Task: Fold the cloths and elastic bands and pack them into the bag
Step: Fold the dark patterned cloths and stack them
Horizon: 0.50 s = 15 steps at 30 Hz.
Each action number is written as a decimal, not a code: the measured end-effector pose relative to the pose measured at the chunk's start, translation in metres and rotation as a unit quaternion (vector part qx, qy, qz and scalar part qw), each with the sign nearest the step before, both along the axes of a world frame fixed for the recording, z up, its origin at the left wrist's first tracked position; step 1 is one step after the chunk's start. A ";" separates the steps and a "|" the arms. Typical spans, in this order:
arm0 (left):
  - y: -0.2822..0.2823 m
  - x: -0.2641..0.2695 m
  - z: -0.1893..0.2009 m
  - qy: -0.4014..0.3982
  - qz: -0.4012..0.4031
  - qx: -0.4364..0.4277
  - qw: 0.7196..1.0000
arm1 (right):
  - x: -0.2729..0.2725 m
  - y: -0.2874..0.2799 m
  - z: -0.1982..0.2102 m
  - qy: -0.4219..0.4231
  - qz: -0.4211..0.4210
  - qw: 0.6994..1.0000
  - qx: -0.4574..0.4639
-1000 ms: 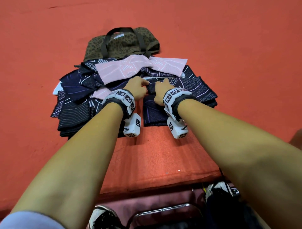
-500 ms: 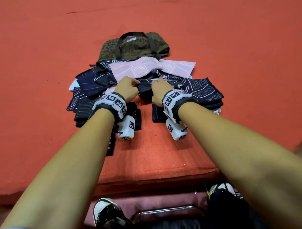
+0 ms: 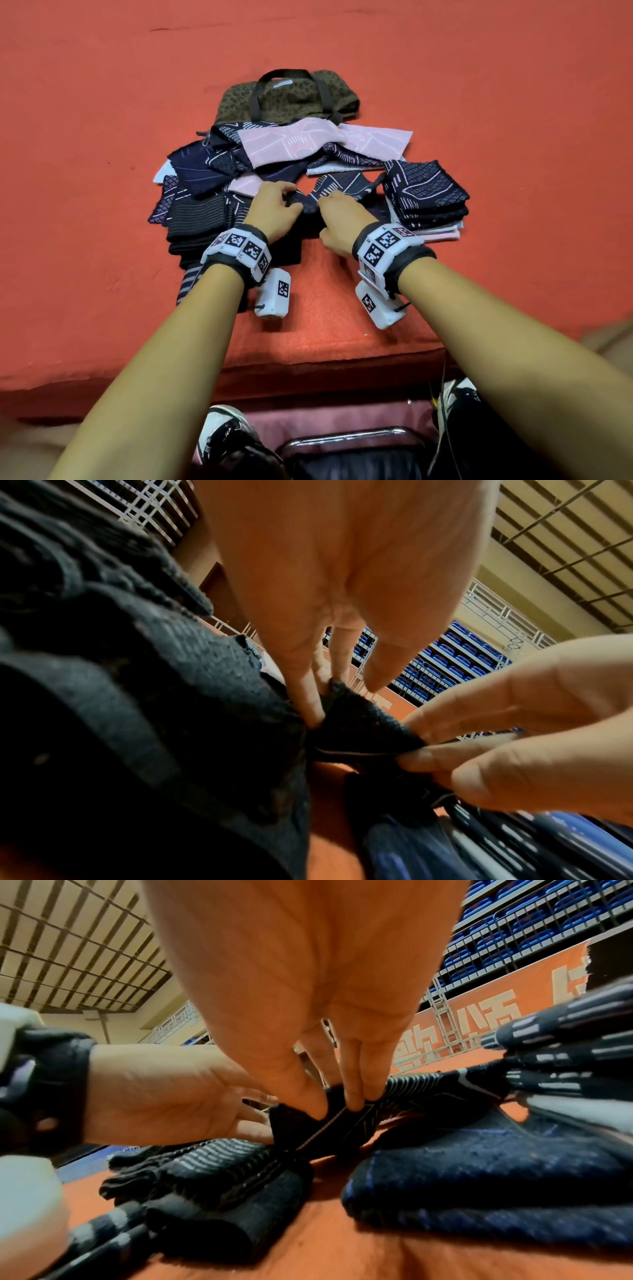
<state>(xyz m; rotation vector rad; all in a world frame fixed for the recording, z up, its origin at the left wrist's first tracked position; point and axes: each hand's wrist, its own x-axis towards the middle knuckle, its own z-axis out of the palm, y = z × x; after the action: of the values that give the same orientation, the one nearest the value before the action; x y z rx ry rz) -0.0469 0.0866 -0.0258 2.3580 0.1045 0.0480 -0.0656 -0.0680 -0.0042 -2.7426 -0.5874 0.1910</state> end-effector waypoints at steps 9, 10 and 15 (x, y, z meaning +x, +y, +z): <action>-0.007 -0.006 -0.005 0.013 -0.012 -0.033 0.999 | 0.000 -0.028 -0.012 -0.019 -0.031 0.999 -0.024; -0.007 -0.006 -0.007 0.014 -0.013 -0.042 0.999 | 0.001 -0.032 -0.015 -0.024 -0.039 0.998 -0.041; -0.008 -0.008 -0.014 0.021 -0.047 -0.040 0.998 | 0.011 -0.040 -0.024 -0.050 -0.061 0.995 -0.063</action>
<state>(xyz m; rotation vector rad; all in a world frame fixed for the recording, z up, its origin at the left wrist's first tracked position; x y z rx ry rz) -0.0544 0.0788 -0.0400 2.2812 0.0164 -0.0499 -0.0548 -0.1077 -0.0282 -2.9135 -0.4453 0.0651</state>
